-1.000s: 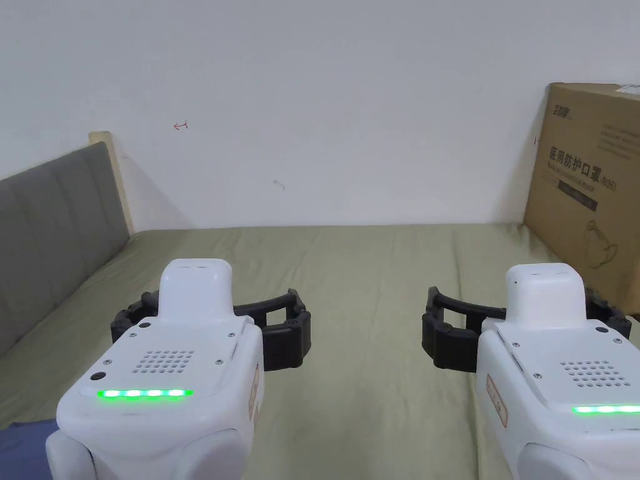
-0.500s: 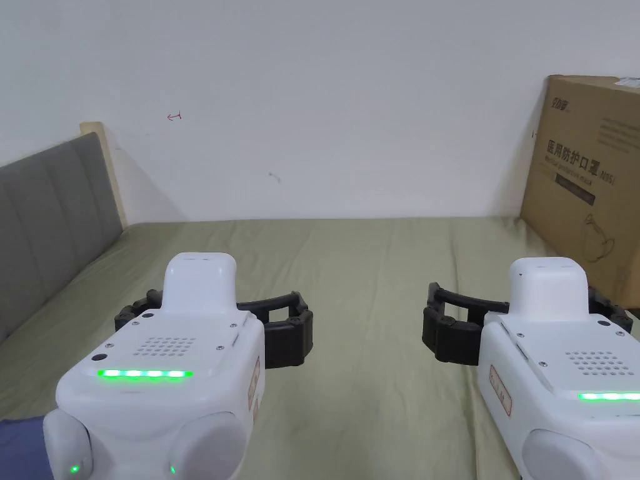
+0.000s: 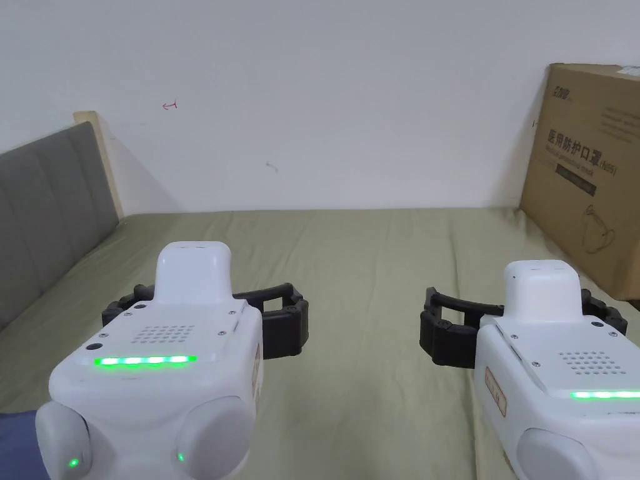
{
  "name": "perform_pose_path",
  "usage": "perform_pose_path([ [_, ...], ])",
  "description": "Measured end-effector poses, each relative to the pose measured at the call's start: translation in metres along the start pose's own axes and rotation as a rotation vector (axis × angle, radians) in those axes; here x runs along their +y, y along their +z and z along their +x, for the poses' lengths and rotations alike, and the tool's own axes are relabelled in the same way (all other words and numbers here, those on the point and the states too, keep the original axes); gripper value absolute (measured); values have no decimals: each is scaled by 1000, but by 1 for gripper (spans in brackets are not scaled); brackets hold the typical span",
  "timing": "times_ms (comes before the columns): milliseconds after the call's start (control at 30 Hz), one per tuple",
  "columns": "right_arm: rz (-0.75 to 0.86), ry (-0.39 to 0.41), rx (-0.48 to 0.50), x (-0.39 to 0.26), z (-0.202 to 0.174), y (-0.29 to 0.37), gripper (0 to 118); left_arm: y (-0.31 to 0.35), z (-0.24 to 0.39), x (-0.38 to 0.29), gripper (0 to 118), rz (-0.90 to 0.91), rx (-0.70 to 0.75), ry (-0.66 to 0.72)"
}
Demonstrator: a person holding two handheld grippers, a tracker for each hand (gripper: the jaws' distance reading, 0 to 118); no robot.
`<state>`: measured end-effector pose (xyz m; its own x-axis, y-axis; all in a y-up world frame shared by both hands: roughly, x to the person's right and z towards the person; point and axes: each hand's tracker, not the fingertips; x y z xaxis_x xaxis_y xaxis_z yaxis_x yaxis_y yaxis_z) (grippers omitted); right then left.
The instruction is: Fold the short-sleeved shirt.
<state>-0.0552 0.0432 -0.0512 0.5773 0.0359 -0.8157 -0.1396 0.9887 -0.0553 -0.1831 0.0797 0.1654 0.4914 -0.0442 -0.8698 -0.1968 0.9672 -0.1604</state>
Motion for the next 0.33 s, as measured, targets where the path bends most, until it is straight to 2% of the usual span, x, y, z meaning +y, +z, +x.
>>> perform_pose_path([
  [233, -17, 1, 4, -5, -1, 0, 117, -1, 1, 0, 116, -2, -19, 32],
  [333, -20, 4, 6, -5, 0, 0, 117, -1, 4, -2, 116, 16, 13, 3],
])
